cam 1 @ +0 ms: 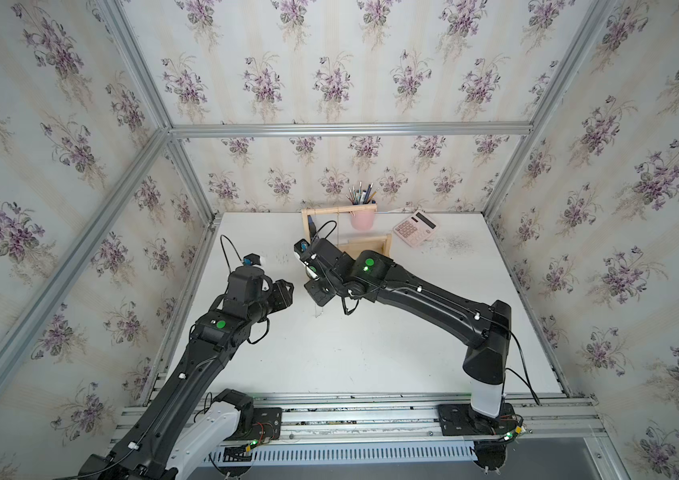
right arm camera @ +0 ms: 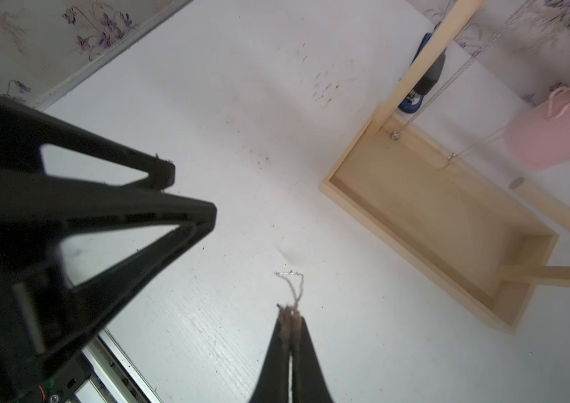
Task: Hang the necklace on the jewelry display stand
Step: Pick up the necklace from the center of the board.
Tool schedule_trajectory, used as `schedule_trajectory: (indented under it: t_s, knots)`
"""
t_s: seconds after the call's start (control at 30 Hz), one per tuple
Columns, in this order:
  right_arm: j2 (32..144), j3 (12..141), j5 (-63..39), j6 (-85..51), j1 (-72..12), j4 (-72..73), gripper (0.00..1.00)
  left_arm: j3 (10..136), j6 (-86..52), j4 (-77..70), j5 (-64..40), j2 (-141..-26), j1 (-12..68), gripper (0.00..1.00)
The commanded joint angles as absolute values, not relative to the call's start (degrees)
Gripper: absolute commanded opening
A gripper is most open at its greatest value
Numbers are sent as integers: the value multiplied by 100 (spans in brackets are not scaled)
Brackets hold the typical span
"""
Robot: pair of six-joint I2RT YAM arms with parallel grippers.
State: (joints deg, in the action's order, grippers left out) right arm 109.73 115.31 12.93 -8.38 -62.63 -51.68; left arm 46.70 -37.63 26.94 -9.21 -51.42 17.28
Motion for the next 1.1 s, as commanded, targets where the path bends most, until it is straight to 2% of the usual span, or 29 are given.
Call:
schedule_trajectory:
  t_s: [0.0,0.63,1.07]
  knots:
    - [10901,11861,1541,-612,-6262,-5516,1,4666,-3547,2207,-1443,-5111,1754,56]
    - [10581,12138,1496,-571,-6265,-5384,1,5143,-2899,1901,-2417,-5220,2191,56]
    - [10476,12155,1469,-642,-6265,-5176,1,5341,-2672,2146,-1844,-5245,2373,56]
